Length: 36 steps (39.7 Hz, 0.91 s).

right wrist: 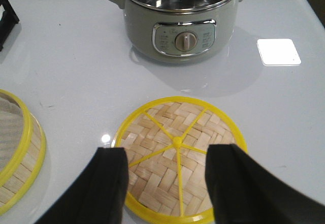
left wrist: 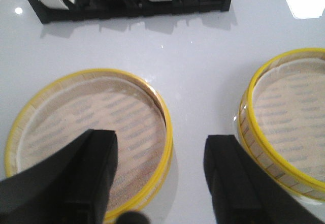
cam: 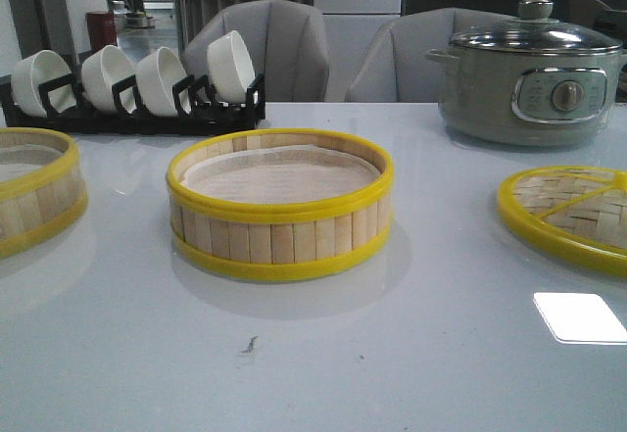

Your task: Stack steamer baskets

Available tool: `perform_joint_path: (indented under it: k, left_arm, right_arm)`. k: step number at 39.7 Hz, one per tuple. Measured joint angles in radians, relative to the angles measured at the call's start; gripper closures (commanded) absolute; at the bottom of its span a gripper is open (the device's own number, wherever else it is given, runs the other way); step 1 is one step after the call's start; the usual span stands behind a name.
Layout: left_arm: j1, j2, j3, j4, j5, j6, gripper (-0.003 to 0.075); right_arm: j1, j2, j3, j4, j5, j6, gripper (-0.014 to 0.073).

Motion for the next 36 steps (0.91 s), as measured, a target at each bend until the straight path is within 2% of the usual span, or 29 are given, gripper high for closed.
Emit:
perform_joint_path:
  k: [13, 36]
  left_arm:
    - [0.000, 0.252, -0.018, -0.014, -0.034, 0.000, 0.0269]
    - [0.000, 0.539, -0.234, -0.014, -0.038, 0.000, 0.0269]
  right_arm:
    - [0.000, 0.000, 0.000, 0.026, 0.011, 0.000, 0.0141]
    - [0.000, 0.000, 0.000, 0.031, 0.015, 0.000, 0.0141]
